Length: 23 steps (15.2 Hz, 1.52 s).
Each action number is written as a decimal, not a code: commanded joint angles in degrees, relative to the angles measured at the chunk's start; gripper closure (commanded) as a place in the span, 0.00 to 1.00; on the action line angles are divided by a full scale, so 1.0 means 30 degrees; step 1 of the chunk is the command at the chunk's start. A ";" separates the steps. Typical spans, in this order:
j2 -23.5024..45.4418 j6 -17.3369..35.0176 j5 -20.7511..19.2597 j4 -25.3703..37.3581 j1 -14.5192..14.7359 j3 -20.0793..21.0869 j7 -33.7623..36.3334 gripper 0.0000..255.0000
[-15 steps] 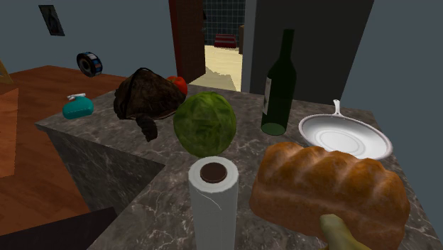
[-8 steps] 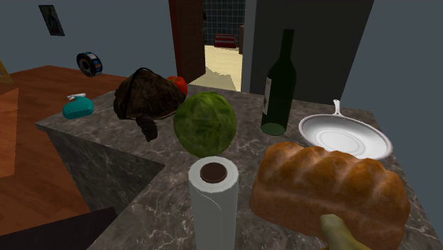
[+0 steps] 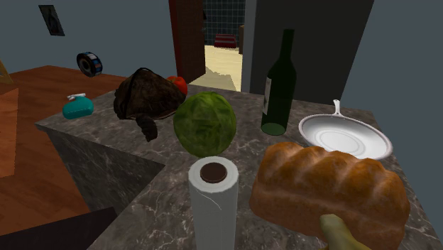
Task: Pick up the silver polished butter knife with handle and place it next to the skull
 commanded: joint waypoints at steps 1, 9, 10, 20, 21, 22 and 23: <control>0.0916 0.0002 0.1048 -0.0131 -0.0618 0.0378 -0.0815 1.00; 0.3042 0.0635 0.3633 -0.0885 -0.2693 0.2194 -0.2968 1.00; 0.3277 0.0717 0.3925 -0.0963 -0.2924 0.2416 -0.3211 1.00; 0.3756 0.0887 0.4522 -0.1112 -0.3391 0.2876 -0.3705 1.00; 0.3756 0.0887 0.4521 -0.1112 -0.3390 0.2875 -0.3704 0.00; 0.3756 0.0887 0.4521 -0.1112 -0.3390 0.2875 -0.3704 0.00; 0.3755 0.0887 0.4521 -0.1112 -0.3390 0.2875 -0.3704 0.00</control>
